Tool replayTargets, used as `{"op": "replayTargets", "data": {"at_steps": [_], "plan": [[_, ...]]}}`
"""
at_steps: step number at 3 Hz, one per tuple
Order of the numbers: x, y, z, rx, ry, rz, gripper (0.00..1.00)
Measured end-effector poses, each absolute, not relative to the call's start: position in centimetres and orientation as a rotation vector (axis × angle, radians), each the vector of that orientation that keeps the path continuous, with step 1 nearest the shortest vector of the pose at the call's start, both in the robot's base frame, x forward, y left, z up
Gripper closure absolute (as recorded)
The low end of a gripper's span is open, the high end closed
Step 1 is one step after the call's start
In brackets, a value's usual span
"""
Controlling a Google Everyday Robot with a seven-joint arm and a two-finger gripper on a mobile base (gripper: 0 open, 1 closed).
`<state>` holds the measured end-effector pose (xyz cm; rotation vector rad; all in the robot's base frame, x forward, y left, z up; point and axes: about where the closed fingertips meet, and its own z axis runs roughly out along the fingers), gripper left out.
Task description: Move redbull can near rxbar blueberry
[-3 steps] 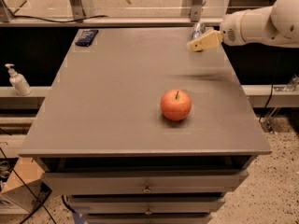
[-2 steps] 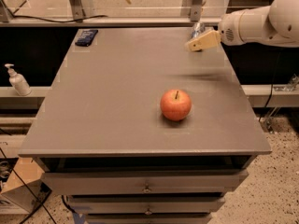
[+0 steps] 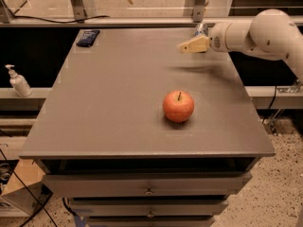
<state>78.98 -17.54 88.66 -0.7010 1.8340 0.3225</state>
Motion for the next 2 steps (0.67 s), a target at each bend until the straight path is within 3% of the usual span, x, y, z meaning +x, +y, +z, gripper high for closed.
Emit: {"op": "replayTargets", "data": {"at_steps": [2], "plan": [[83.1, -17.9, 85.0, -0.552, 1.847, 0.306, 0.0]]}}
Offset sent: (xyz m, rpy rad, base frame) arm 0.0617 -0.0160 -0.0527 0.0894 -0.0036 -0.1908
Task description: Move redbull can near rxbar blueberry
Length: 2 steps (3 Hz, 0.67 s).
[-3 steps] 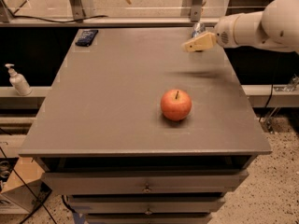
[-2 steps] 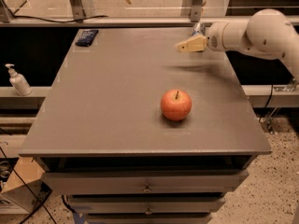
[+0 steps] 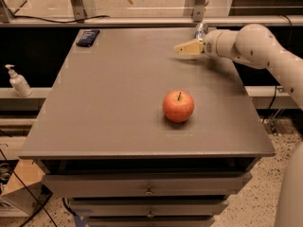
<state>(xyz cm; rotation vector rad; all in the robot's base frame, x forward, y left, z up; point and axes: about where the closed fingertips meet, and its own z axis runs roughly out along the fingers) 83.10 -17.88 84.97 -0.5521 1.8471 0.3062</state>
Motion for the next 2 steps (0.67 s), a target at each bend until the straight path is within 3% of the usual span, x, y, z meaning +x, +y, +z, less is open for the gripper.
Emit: {"op": "replayTargets", "data": {"at_steps": [2], "plan": [[84.95, -19.53, 84.08, -0.453, 1.865, 0.22, 0.41]]}}
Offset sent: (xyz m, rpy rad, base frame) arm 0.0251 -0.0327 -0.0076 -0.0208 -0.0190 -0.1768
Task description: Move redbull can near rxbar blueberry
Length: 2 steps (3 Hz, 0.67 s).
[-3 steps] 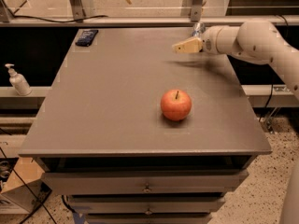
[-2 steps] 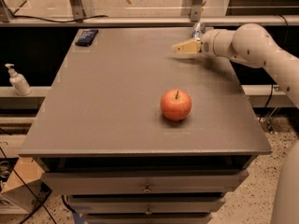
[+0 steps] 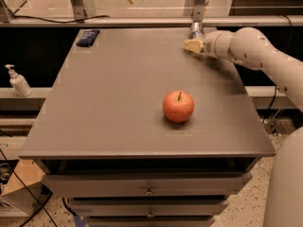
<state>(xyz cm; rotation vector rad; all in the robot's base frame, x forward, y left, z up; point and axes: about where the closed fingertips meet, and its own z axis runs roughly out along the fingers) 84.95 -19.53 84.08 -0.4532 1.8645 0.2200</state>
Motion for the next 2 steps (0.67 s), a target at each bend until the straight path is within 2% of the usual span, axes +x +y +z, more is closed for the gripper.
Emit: {"op": "replayTargets", "data": {"at_steps": [2], "plan": [[85.5, -17.2, 86.1, -0.536, 1.805, 0.244, 0.88]]}}
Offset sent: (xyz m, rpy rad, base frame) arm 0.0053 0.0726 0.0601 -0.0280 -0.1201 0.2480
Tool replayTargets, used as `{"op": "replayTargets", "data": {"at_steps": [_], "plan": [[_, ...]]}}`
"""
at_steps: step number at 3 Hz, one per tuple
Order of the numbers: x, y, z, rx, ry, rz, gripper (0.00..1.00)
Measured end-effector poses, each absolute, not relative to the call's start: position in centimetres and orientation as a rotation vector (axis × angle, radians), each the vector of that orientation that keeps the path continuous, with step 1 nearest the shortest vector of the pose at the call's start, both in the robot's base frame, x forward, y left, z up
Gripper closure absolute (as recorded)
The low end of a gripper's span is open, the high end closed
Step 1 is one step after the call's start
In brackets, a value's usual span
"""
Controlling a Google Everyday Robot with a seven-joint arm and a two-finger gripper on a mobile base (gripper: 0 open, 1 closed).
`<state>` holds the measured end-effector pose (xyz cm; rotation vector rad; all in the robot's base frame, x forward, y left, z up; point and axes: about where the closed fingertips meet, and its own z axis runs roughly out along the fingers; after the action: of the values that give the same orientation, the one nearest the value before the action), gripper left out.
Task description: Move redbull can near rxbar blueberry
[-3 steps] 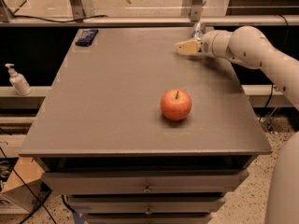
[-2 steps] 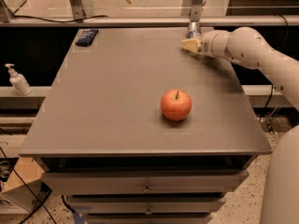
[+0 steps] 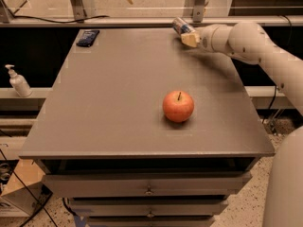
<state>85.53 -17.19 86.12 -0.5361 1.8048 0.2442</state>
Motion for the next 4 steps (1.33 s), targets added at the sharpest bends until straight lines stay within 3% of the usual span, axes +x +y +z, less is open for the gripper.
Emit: {"op": "replayTargets", "data": {"at_steps": [1, 4], "plan": [[85.4, -12.3, 89.3, -0.687, 1.697, 0.343, 1.0], [84.6, -8.3, 91.5, -0.812, 1.612, 0.386, 1.0]]}}
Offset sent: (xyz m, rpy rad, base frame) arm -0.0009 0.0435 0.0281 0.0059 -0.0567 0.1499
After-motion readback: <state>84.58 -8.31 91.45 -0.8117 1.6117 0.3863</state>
